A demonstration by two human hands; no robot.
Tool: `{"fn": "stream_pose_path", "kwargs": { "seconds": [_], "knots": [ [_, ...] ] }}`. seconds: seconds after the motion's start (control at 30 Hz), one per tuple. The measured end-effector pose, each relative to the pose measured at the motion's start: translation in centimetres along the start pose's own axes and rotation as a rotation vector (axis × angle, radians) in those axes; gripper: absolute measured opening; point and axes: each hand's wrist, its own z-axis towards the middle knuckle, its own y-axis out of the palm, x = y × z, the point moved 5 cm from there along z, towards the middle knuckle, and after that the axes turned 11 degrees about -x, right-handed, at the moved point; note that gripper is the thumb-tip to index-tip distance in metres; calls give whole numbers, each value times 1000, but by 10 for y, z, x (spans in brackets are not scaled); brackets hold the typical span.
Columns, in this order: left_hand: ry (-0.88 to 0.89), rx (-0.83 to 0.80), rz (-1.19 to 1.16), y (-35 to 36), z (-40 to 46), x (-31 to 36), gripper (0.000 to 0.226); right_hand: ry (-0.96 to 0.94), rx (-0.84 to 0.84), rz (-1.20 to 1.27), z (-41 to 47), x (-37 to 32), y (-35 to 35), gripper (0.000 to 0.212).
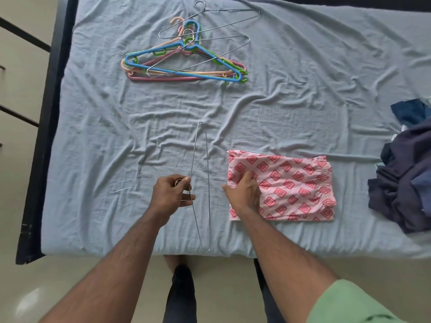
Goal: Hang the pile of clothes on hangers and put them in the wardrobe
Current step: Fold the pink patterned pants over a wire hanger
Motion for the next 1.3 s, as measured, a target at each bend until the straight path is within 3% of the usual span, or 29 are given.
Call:
{"fn": "stream_pose_path", "kwargs": {
  "seconds": [0.1,0.2,0.43,0.6,0.67,0.8,0.93,1.13,1.3],
  "knots": [
    [14,7,20,7,1,-2,19,-14,-6,79,8,5,-8,27],
    [14,4,41,10,0,-4,19,-76,-35,223,10,12,-9,14],
    [19,37,107,11,7,-4,18,-195,-181,515,-2,-8,13,27],
    [79,44,205,7,7,0,21,-269,-383,660,-12,-46,48,22],
    [97,6,217,4,6,-1,18,-207,-515,814,-16,-60,63,14],
    [119,-43,190,-8,4,-4,13,-71,-797,1120,-29,-82,76,19],
    [126,-99,90,-18,-1,2,12,-15,-997,1161,-35,-98,82,25],
    [145,-175,197,-15,-6,9,22,19,-1064,1249,-27,-102,78,27],
    [129,-125,91,-15,-4,5,14,40,-1022,1210,-25,-107,85,36]
  ]
}}
